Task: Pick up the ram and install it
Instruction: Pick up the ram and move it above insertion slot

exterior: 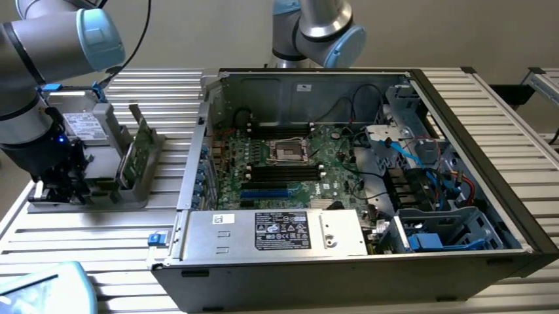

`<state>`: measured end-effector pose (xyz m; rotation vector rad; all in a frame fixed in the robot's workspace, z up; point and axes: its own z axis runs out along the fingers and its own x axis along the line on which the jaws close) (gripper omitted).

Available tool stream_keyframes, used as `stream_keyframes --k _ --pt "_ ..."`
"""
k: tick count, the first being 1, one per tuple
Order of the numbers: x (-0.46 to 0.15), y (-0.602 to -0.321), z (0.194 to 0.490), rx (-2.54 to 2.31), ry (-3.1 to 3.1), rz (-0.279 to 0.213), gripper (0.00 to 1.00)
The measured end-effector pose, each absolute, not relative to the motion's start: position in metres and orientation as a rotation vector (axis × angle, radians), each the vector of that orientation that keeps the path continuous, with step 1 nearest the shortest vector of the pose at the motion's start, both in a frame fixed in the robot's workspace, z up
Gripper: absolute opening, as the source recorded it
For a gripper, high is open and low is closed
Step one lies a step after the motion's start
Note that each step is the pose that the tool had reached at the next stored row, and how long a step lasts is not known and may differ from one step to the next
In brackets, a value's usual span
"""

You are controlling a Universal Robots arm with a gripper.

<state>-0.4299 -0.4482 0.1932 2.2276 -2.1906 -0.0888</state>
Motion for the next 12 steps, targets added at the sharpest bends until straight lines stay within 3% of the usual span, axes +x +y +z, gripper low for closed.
stream_keyframes --k 6,8,12 --pt "-0.4298 -0.4482 0.1932 2.228 -2.191 -0.089 0.29" --pt "-0.4298 -0.4482 0.1932 2.228 -2.191 -0.089 0.16" --pt "-0.4298 -0.4482 0.1932 2.228 -2.191 -0.089 0.14"
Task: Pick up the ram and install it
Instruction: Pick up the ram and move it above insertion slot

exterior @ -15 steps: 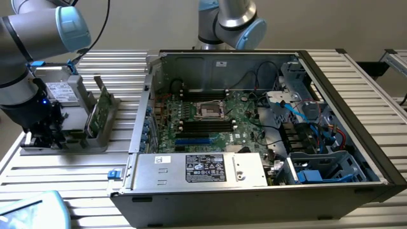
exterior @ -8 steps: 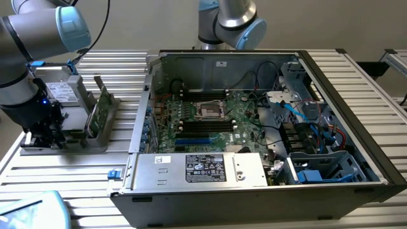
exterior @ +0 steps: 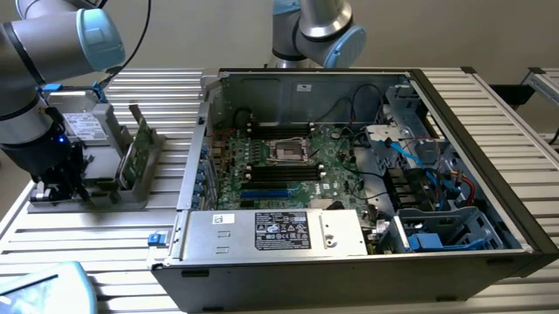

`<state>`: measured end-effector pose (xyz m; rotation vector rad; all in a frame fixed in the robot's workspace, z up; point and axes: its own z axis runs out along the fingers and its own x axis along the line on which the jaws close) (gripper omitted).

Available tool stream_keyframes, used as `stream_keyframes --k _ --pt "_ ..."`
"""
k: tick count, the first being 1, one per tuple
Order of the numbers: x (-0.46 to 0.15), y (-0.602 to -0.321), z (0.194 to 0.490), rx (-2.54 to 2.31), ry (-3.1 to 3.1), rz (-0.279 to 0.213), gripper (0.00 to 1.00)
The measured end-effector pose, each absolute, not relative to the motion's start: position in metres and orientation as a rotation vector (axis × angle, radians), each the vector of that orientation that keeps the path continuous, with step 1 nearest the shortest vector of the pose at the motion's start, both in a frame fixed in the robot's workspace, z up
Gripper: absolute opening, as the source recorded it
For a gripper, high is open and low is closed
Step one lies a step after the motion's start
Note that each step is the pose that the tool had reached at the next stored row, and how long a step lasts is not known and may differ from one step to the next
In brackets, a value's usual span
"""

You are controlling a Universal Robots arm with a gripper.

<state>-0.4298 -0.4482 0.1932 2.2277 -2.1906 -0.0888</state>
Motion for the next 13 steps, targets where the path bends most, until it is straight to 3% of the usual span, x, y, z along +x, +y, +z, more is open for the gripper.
stream_keyframes --k 13 --pt "-0.4298 -0.4482 0.1932 2.228 -2.191 -0.089 0.14"
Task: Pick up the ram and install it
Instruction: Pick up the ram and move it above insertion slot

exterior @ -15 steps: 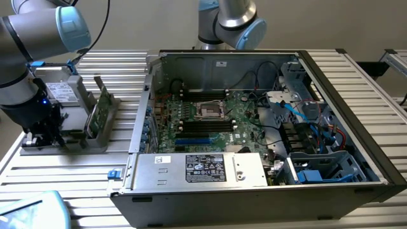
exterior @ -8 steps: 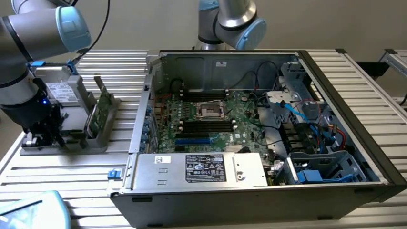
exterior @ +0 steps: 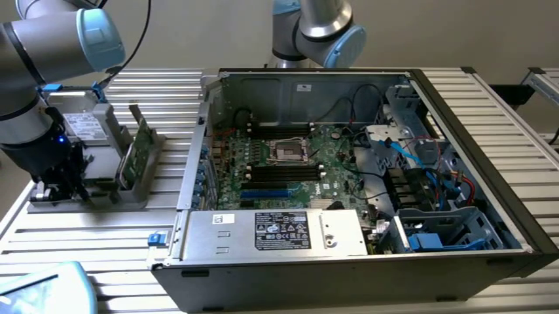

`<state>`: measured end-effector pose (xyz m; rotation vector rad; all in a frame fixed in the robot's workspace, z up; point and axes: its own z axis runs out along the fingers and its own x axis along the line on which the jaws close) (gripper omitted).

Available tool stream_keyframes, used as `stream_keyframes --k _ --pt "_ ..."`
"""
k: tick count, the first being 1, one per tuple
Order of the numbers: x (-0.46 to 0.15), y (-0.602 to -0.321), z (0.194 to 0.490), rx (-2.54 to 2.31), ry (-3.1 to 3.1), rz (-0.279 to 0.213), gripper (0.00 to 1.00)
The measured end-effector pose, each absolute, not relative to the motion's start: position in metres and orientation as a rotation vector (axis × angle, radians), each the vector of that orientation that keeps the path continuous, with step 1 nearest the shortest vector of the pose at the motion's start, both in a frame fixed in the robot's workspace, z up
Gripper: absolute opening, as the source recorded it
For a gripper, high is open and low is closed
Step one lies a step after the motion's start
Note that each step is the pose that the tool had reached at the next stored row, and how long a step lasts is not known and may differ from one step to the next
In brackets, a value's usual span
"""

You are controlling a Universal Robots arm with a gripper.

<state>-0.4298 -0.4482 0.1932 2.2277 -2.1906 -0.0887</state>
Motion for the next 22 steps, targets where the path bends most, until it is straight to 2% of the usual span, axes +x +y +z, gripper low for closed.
stream_keyframes --k 13,22 --pt "-0.43 -0.448 0.215 2.228 -2.191 -0.089 0.14" --pt "-0.429 -0.448 0.252 2.227 -2.188 -0.093 0.14"
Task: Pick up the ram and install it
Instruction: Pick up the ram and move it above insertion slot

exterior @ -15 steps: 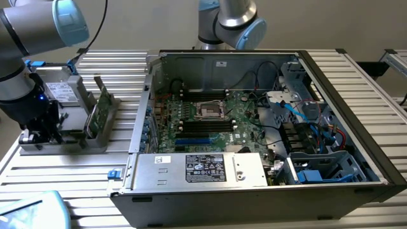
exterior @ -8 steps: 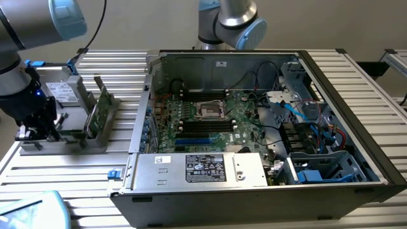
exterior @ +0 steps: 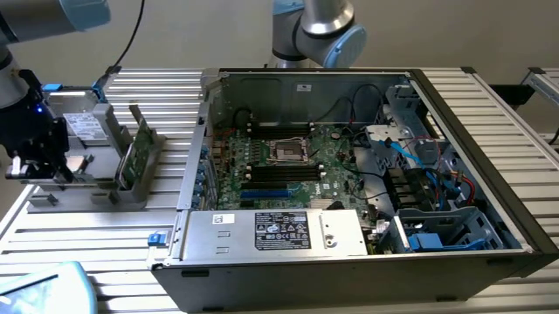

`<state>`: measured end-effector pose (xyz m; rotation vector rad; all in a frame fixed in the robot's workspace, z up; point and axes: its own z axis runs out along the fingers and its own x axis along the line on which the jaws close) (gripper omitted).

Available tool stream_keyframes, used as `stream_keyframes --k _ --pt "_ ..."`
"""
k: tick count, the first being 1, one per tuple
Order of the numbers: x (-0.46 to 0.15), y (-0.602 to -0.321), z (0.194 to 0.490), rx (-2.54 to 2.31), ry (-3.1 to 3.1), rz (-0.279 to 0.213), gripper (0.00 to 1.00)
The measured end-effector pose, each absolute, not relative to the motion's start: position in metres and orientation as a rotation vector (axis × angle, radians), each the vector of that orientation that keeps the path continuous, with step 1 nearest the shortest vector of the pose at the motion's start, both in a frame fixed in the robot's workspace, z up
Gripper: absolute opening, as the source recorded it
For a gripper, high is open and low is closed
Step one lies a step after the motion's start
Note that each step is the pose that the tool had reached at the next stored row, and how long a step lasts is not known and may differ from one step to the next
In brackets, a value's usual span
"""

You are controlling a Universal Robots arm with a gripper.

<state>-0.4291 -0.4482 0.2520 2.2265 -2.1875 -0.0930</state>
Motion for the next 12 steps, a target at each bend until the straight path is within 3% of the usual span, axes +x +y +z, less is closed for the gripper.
stream_keyframes --k 12 --pt "-0.405 -0.448 0.297 2.238 -2.167 -0.111 0.14"
